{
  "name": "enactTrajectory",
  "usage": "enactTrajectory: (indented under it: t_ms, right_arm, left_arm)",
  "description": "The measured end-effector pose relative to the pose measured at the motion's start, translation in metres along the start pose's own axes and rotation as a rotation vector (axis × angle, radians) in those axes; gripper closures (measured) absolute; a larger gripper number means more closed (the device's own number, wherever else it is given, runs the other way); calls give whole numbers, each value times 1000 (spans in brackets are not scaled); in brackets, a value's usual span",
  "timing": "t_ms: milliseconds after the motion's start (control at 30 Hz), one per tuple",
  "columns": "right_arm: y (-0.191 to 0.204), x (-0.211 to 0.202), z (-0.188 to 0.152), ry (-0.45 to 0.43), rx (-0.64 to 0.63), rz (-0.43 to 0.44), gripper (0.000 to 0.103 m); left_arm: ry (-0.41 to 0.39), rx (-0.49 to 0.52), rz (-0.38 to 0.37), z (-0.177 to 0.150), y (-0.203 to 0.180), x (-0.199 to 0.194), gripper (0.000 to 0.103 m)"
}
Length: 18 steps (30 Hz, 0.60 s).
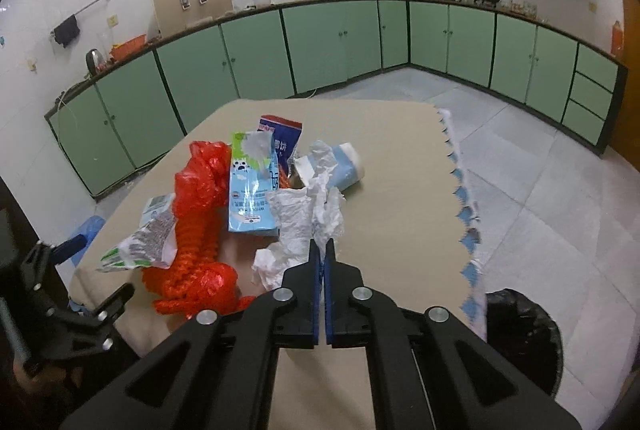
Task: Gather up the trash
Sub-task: 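Grasp the green-white snack packet with the left tool while the right tool grasps the white plastic bag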
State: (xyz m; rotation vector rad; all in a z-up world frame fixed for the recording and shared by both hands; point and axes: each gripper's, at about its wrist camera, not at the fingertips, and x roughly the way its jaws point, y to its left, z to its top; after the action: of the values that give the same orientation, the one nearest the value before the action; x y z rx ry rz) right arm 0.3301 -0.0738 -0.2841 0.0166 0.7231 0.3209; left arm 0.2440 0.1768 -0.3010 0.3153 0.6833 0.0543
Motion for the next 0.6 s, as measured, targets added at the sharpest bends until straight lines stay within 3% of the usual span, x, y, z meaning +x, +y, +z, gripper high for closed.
enactTrajectory:
  t_ms: [33,67,267,600]
  right_arm:
    - [0,-3,-1,1,0,-4,101]
    - [0,-5,-2,2,-4,-11,101]
    - [4,-6,-6,10,-12,-28,101]
    - [-2,-25,-8,-8,-3,-32,101]
  left_arm:
    - [15,23,-2,0,1,4,46]
    - [35,27,-28,0,5,9,51]
    - [-4,6,-44,1,9,8,61]
    - [-74,-154,-159,12,27,-37,80]
